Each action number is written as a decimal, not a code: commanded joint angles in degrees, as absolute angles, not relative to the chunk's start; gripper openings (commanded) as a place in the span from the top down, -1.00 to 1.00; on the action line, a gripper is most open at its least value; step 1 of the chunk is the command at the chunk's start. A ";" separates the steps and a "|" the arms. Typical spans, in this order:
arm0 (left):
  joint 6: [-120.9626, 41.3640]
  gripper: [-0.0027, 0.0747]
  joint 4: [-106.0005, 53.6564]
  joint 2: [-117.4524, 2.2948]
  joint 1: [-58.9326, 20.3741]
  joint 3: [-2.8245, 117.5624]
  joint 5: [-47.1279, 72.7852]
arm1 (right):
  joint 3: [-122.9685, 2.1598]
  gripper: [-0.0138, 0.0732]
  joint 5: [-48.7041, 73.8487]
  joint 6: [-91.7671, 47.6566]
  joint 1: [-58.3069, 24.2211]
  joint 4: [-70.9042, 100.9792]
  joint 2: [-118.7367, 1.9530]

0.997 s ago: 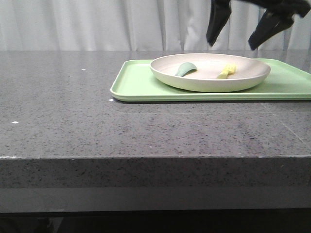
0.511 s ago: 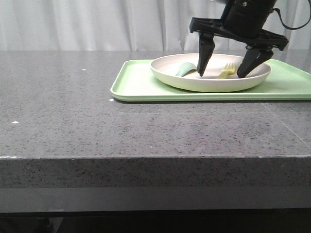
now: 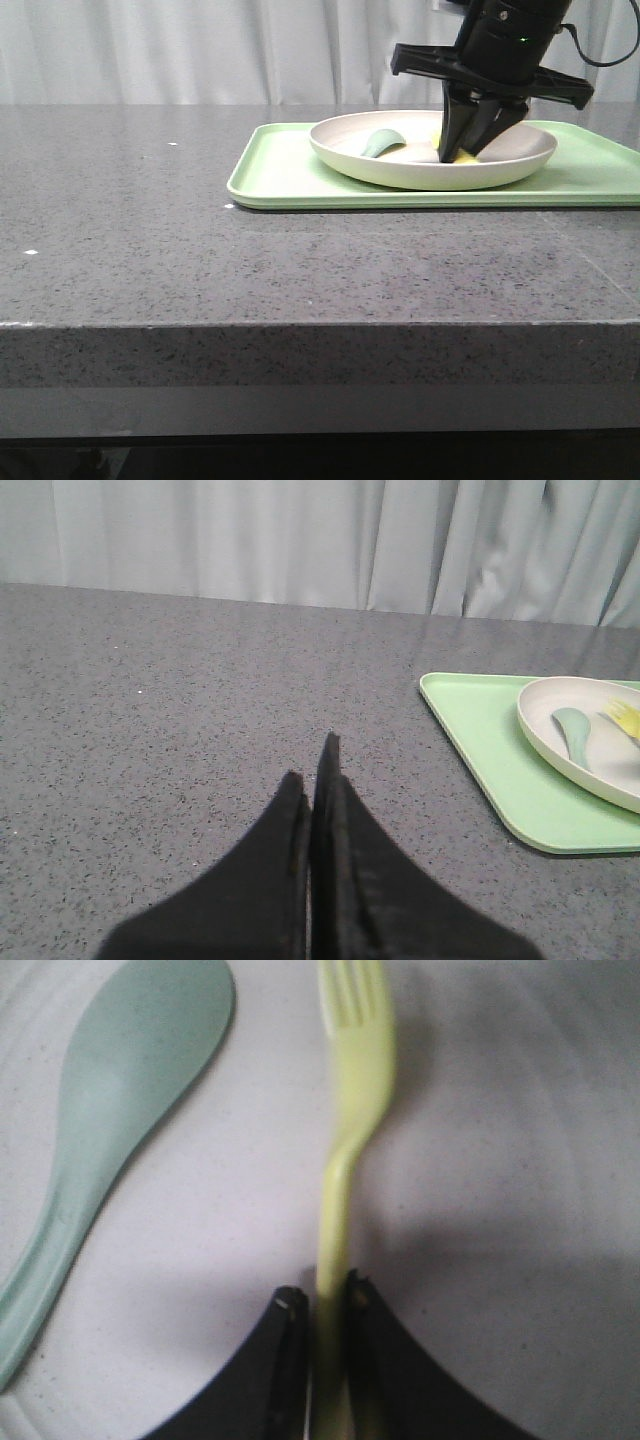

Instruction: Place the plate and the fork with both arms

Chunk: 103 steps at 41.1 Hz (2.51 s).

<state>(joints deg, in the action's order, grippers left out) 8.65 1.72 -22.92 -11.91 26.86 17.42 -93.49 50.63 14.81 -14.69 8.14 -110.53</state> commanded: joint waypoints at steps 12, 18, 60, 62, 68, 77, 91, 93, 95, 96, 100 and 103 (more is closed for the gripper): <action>8.75 0.98 1.86 -23.29 -11.69 28.37 12.45 | -99.00 0.59 52.69 14.84 -13.85 8.11 -104.25; 8.75 0.98 1.86 -23.29 -11.69 28.37 12.45 | -99.79 0.59 55.04 14.19 -11.27 5.83 -100.68; 8.75 0.98 1.86 -23.29 -11.69 28.37 12.45 | -88.55 -0.12 48.91 8.11 0.09 -0.80 -103.17; 8.75 0.98 1.86 -23.29 -11.69 28.37 12.45 | -89.00 -0.18 49.00 8.11 0.09 -0.80 -102.61; 8.75 0.98 1.86 -23.29 -11.69 28.37 12.45 | -90.81 -0.20 50.40 8.11 0.09 -0.80 -98.51; 8.75 0.98 1.86 -23.29 -11.69 28.37 12.45 | -87.25 0.21 46.82 8.11 -2.31 -0.80 -87.91; 8.75 0.98 1.86 -23.29 -11.69 28.37 12.45 | -63.90 0.63 32.29 8.04 -8.71 -0.80 -67.00; 8.75 0.98 1.86 -23.29 -11.69 28.37 12.45 | -60.55 0.63 30.51 7.78 -8.90 -0.80 -64.07; 8.75 0.98 1.86 -23.29 -11.69 28.37 12.45 | -57.10 0.63 28.58 7.65 -8.90 -0.80 -61.00; 8.75 0.98 1.86 -23.29 -11.69 28.37 12.45 | -55.13 0.63 27.38 7.58 -8.90 -0.80 -59.10; 8.75 0.98 1.86 -23.29 -11.69 28.37 12.45 | -47.98 0.63 23.14 7.24 -8.90 -0.80 -52.11; 8.75 0.98 1.86 -23.29 -11.69 28.37 12.45 | -42.35 0.63 20.08 7.19 -8.90 -0.87 -46.37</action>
